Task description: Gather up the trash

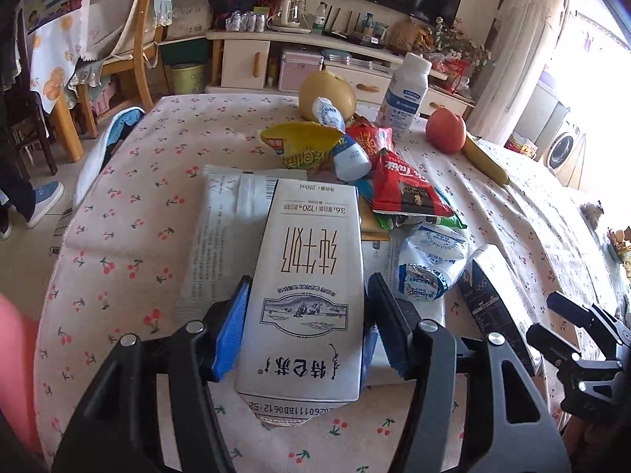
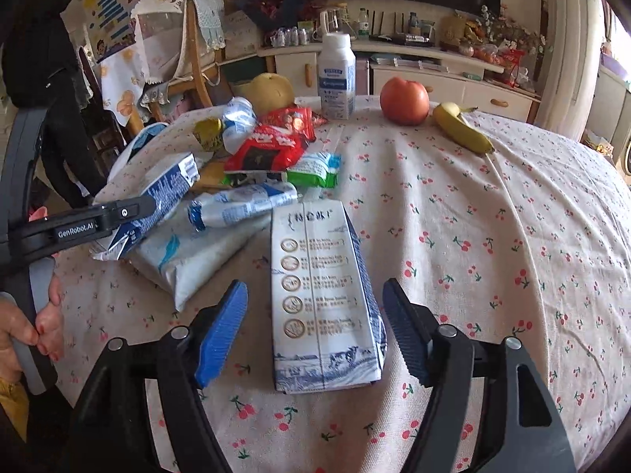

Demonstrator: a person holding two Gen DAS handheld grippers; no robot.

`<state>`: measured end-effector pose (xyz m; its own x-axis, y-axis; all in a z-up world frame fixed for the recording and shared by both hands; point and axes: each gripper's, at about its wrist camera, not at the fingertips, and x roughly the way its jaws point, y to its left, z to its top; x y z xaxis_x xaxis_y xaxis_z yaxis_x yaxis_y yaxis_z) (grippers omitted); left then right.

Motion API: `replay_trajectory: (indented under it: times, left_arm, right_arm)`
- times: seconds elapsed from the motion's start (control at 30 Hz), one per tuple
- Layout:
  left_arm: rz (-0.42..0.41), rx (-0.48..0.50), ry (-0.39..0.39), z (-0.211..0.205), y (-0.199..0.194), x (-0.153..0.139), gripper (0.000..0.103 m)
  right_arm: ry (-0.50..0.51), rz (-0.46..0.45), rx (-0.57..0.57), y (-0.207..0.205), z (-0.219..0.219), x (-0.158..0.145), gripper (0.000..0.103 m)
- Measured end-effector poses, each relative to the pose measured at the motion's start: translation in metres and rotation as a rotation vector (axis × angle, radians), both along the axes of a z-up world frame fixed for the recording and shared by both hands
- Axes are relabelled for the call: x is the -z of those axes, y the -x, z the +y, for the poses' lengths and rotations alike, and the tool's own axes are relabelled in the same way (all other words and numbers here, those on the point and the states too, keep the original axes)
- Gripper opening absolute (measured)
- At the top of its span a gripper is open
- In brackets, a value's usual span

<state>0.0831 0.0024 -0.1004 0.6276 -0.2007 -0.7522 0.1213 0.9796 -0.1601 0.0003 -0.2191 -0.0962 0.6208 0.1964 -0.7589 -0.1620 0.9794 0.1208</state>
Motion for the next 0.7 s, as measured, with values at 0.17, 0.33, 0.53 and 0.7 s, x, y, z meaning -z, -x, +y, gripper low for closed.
replay_trajectory:
  times: [0.17,0.33,0.53,0.7]
  left_arm:
    - [-0.025,-0.046,-0.002,0.022,0.014,-0.011,0.054]
    - [-0.002,-0.075,0.042,0.039,0.025,-0.011,0.054]
    - [-0.036,-0.064,0.073,0.053,0.032,-0.021,0.054]
    - [-0.039,-0.066,0.1,0.063,0.032,-0.024,0.054]
  right_arm:
    - [-0.155,-0.013,-0.019,-0.008,0.016,-0.017,0.073]
    - [-0.267,0.083,-0.045,-0.033,0.046,-0.006,0.061]
    - [-0.285,0.155,0.045,-0.061,0.064,0.014,0.062]
    - [-0.293,0.146,0.153,-0.081,0.062,0.027,0.066]
